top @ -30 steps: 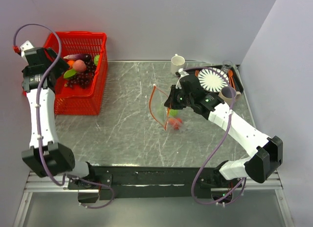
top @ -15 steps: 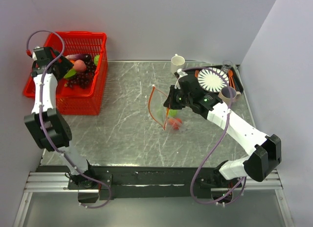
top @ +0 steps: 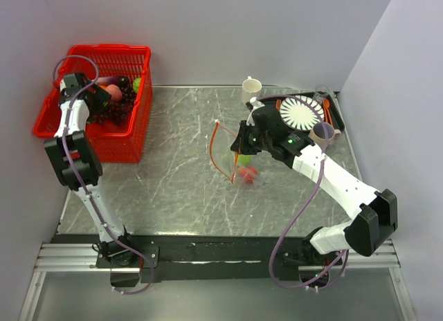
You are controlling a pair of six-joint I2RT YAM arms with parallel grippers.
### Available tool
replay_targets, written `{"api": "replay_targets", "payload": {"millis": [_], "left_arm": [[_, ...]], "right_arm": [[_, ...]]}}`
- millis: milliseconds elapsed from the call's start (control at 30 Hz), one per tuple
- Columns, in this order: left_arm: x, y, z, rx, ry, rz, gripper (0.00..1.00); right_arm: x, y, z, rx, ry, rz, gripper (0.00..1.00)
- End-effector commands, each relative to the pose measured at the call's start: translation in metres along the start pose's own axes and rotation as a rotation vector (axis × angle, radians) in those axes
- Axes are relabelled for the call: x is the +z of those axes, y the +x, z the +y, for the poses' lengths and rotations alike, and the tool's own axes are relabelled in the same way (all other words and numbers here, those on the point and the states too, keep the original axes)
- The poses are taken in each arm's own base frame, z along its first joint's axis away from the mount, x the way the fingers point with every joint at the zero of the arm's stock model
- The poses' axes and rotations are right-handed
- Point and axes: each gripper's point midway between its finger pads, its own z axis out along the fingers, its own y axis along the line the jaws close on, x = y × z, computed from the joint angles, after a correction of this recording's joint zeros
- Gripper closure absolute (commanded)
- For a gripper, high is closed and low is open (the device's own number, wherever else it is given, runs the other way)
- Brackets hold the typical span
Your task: Place the food in the zip-top bag and seal the zipper
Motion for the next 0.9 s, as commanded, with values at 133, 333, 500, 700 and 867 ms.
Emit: {"api": "replay_targets", "payload": {"millis": [133, 333, 500, 700, 867], "left_arm": [[0.055, 0.001, -0.027, -0.137, 0.139, 0.007, 0.01], [0.097, 0.033, -0.018, -0.203, 0.124, 0.057, 0.02], [0.106, 0.046, -0.013, -0.209, 0.117, 0.087, 0.49], [0.046, -0.002, -0.03, -0.143, 0.132, -0.085, 0.93], [-0.022, -0.042, -0.05, -0.099, 0.168, -0.184, 0.99]], "right_arm": [[0.004, -0.01, 0.002, -0.013, -0.011, -0.031, 1.0], [0.003, -0.009, -0.001, -0.012, 0.003, -0.031, 1.0], [0.004, -0.009, -0.002, -0.012, 0.009, -0.027, 1.0], [0.0, -0.009, -0.001, -0.016, 0.007, -0.034, 1.0], [-0.005, -0.011, -0.002, -0.014, 0.011, -0.046, 1.0]]}}
